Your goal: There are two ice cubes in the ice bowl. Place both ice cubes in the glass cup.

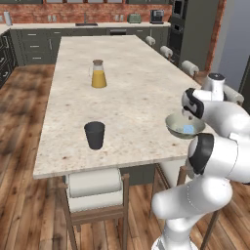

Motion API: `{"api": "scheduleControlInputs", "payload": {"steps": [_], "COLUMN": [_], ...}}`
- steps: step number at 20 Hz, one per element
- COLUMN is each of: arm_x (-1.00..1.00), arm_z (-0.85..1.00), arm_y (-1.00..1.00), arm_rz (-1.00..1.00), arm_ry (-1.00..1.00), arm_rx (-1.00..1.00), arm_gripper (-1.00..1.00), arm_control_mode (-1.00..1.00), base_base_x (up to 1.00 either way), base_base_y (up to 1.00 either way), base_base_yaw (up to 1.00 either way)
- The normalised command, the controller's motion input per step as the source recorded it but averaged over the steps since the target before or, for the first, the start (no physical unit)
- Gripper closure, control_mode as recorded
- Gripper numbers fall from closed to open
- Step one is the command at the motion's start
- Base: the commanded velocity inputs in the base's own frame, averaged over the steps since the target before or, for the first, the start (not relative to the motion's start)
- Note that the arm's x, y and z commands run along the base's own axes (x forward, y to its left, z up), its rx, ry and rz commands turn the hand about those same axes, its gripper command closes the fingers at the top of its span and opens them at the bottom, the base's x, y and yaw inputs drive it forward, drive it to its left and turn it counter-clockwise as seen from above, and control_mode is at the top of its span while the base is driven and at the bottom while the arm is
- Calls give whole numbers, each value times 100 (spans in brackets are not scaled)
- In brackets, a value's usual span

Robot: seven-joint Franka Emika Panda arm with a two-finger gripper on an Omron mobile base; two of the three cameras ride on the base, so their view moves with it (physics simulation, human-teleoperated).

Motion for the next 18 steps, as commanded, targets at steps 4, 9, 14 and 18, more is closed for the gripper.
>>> {"api": "scheduleControlInputs", "payload": {"steps": [4, 9, 14, 18], "arm_x": [44, 39, 38, 38], "arm_z": [-41, -38, -31, -26], "arm_y": [-10, -15, -20, -14], "arm_rz": [0, 0, 1, 1], "arm_ry": [0, 0, 1, 0], "arm_rx": [-4, -2, 0, 0], "arm_gripper": [-100, -100, -100, -100], "arm_control_mode": [-100, -100, -100, -100], "base_base_x": [0, 0, 0, 0], "base_base_y": [0, 0, 0, 0], "base_base_yaw": [0, 0, 0, 0]}}
